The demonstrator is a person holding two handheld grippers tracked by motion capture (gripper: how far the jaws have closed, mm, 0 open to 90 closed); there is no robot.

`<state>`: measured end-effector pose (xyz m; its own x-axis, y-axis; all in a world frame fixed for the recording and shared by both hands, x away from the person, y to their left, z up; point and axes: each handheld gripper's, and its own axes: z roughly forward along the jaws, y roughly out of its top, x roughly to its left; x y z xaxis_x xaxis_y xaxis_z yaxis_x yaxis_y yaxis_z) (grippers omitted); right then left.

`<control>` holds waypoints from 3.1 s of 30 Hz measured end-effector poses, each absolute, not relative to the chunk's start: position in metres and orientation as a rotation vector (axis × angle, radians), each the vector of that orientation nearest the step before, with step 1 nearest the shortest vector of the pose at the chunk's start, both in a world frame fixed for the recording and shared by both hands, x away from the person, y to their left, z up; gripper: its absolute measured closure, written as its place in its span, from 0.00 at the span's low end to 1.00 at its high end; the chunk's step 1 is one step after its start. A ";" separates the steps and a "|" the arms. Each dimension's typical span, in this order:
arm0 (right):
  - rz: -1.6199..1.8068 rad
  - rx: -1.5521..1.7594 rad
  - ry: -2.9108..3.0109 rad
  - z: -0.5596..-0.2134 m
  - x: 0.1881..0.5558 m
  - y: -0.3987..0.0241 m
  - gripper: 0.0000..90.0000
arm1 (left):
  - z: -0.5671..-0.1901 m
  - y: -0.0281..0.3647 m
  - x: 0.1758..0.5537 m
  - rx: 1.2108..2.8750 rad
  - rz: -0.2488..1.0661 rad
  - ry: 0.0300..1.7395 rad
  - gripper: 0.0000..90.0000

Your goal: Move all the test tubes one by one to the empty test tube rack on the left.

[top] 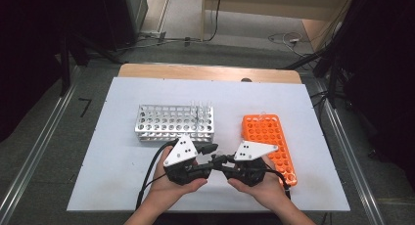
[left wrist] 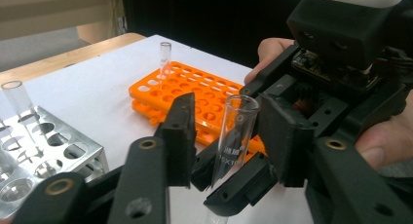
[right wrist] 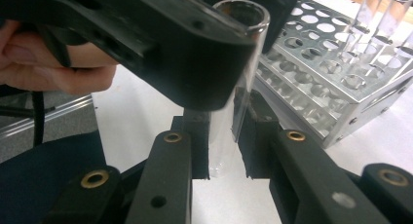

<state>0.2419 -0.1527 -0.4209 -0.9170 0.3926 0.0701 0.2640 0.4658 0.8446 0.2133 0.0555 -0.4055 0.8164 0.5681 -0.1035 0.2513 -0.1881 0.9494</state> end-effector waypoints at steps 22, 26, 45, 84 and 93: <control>1.483 0.569 2.588 -0.419 0.242 -0.154 0.70 | -0.404 0.056 0.214 1.778 0.338 0.620 0.84; 1.505 0.578 2.586 -0.418 0.243 -0.156 0.53 | -0.400 0.059 0.216 1.771 0.335 0.621 0.84; 1.519 0.670 2.495 -0.415 0.253 -0.201 0.00 | -0.388 0.086 0.241 1.742 0.374 0.696 0.84; 1.444 0.868 2.377 -0.429 0.255 -0.275 0.00 | -0.383 0.129 0.307 1.697 0.484 0.865 0.84; 1.440 0.882 2.367 -0.432 0.255 -0.280 0.00 | -0.385 0.133 0.322 1.687 0.519 0.896 0.84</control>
